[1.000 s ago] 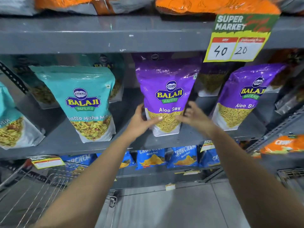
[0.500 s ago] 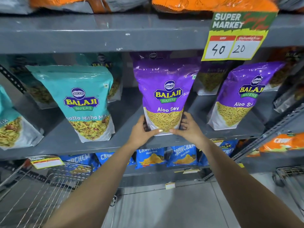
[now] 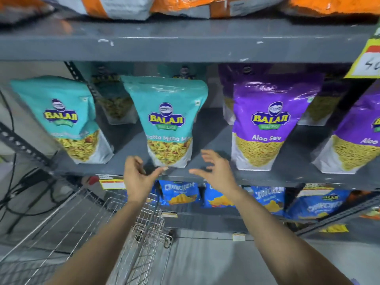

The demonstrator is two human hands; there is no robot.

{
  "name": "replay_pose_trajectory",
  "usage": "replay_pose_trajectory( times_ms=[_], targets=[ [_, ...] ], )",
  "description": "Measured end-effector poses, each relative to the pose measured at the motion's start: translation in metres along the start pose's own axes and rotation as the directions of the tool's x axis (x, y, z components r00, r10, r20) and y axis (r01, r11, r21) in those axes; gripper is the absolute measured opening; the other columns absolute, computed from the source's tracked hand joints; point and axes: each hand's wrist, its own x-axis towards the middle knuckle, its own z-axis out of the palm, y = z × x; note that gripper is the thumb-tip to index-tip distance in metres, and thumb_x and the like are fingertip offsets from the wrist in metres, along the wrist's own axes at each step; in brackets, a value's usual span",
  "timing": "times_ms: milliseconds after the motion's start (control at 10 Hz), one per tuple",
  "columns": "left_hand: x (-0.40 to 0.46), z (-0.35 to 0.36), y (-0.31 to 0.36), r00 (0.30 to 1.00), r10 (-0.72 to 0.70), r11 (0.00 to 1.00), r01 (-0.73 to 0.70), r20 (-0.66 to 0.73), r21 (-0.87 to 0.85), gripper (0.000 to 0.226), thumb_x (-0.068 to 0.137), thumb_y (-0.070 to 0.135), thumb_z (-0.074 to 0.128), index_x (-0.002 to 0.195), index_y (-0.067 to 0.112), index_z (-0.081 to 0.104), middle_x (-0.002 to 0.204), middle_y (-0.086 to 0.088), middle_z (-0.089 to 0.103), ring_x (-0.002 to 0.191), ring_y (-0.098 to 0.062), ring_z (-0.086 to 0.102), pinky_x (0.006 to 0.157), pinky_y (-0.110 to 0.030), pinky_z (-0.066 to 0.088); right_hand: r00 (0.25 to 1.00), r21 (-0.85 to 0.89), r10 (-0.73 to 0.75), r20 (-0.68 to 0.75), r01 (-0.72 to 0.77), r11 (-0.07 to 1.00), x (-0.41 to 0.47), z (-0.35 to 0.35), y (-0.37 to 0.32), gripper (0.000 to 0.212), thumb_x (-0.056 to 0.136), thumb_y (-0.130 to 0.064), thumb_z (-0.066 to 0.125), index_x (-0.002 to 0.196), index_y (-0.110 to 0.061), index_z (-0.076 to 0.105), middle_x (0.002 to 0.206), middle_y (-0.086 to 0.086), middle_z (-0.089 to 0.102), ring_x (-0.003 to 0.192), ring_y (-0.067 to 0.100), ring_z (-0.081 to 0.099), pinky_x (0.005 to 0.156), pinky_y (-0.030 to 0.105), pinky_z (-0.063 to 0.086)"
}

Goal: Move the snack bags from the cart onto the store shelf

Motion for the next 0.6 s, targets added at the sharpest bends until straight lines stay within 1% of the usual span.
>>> replay_pose_trajectory(
  times_ms=[100, 200, 300, 400, 500, 600],
  targets=[
    [0.029, -0.012, -0.016, 0.975, -0.089, 0.996, 0.093, 0.205, -0.009, 0.099, 0.059, 0.028, 0.091, 0.138, 0.011, 0.034, 0.133, -0.005, 0.046, 0.117, -0.017, 0.048, 0.095, -0.030, 0.040, 0.990, 0.026, 0.046, 0.134, -0.050, 0.998, 0.023, 0.022, -0.013, 0.093, 0.065, -0.021, 0.090, 0.144, -0.011, 0.041, 0.125, 0.002, 0.060, 0.118, 0.013, 0.056, 0.083, 0.014, 0.049],
    [0.041, -0.009, -0.020, 0.896, -0.094, 0.993, 0.114, 0.435, -0.021, 0.108, 0.064, 0.026, 0.090, 0.150, 0.014, 0.025, 0.145, 0.006, 0.044, 0.132, -0.010, 0.042, 0.107, -0.031, 0.039, 0.985, 0.028, 0.054, 0.165, -0.059, 0.998, 0.037, 0.035, -0.012, 0.078, 0.068, -0.016, 0.089, 0.133, -0.010, 0.047, 0.115, -0.004, 0.063, 0.108, 0.013, 0.063, 0.082, 0.016, 0.056],
    [0.045, -0.004, -0.018, 0.912, -0.038, 0.995, 0.073, 0.409, -0.070, 0.079, 0.069, 0.019, 0.086, 0.137, 0.011, 0.046, 0.123, 0.007, 0.059, 0.111, -0.005, 0.056, 0.099, -0.024, 0.046, 0.988, 0.063, 0.085, 0.130, -0.094, 0.994, 0.043, 0.041, -0.008, 0.065, 0.070, -0.012, 0.086, 0.124, -0.010, 0.050, 0.116, 0.003, 0.066, 0.089, 0.002, 0.066, 0.072, 0.008, 0.055],
    [0.044, -0.001, -0.021, 0.938, -0.003, 0.997, 0.031, 0.347, -0.076, 0.063, 0.071, 0.019, 0.085, 0.127, 0.010, 0.057, 0.113, 0.005, 0.064, 0.103, -0.008, 0.058, 0.083, -0.002, 0.044, 0.988, 0.086, 0.085, 0.129, -0.096, 0.992, 0.045, 0.042, -0.005, 0.059, 0.072, -0.011, 0.085, 0.120, -0.016, 0.051, 0.110, 0.000, 0.068, 0.090, -0.004, 0.064, 0.069, 0.004, 0.050],
    [0.044, 0.000, -0.025, 0.943, -0.003, 0.996, 0.031, 0.334, -0.079, 0.061, 0.069, 0.022, 0.086, 0.123, 0.011, 0.060, 0.112, 0.005, 0.067, 0.103, -0.009, 0.061, 0.077, 0.005, 0.041, 0.987, 0.068, 0.083, 0.134, -0.093, 0.993, 0.043, 0.040, -0.011, 0.064, 0.072, -0.012, 0.085, 0.126, -0.016, 0.050, 0.107, -0.005, 0.064, 0.091, -0.001, 0.063, 0.070, 0.003, 0.050],
    [0.046, 0.000, -0.028, 0.939, -0.018, 0.991, 0.061, 0.343, -0.116, 0.064, 0.067, 0.029, 0.087, 0.123, 0.015, 0.060, 0.118, 0.002, 0.071, 0.107, -0.010, 0.066, 0.094, -0.018, 0.052, 0.986, 0.086, 0.081, 0.144, -0.094, 0.992, 0.042, 0.038, -0.015, 0.069, 0.071, -0.015, 0.086, 0.129, -0.016, 0.047, 0.113, -0.003, 0.061, 0.107, 0.016, 0.065, 0.078, 0.007, 0.051]
  ],
)
